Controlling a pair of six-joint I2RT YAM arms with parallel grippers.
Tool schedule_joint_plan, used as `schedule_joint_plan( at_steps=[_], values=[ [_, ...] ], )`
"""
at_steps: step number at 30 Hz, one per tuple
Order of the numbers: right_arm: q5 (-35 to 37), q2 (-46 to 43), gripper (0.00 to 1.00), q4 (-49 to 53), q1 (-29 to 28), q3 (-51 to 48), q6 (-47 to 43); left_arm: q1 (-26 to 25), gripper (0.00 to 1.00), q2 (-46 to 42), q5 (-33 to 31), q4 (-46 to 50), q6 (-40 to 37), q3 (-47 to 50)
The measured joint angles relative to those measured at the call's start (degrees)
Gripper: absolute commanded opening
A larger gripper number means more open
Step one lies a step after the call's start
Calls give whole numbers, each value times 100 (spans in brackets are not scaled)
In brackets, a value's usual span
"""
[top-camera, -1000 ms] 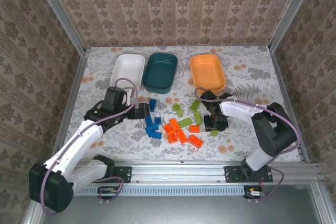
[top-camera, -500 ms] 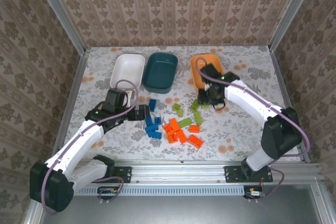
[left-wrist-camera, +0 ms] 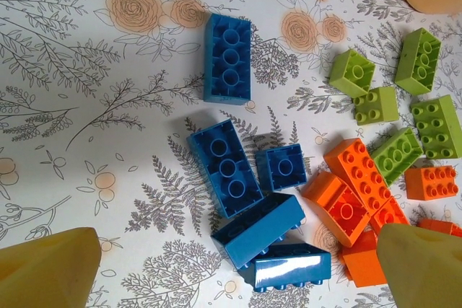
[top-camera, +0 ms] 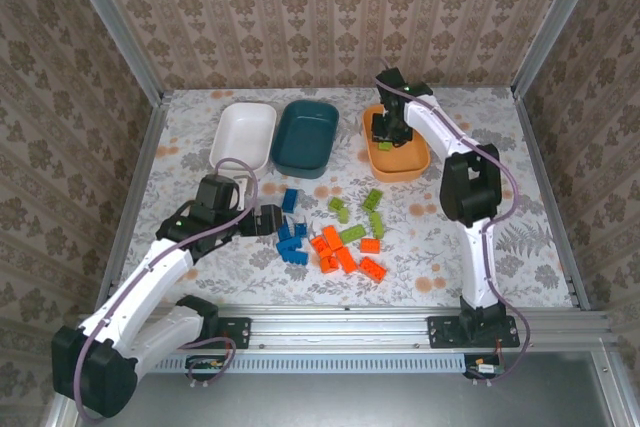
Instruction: Sort the legos into containers by color
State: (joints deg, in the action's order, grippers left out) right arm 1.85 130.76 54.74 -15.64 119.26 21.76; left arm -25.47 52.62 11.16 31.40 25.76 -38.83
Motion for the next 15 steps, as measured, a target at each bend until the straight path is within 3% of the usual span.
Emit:
schedule_joint_plan(
  at_steps=[8, 15],
  values=[
    [188, 916, 35, 382, 87, 839, -146, 0, 100, 4, -2, 37, 0, 63],
    [232, 1071, 50, 490, 146, 968, -221, 0, 100, 201, 0, 31, 0, 61]
  ],
)
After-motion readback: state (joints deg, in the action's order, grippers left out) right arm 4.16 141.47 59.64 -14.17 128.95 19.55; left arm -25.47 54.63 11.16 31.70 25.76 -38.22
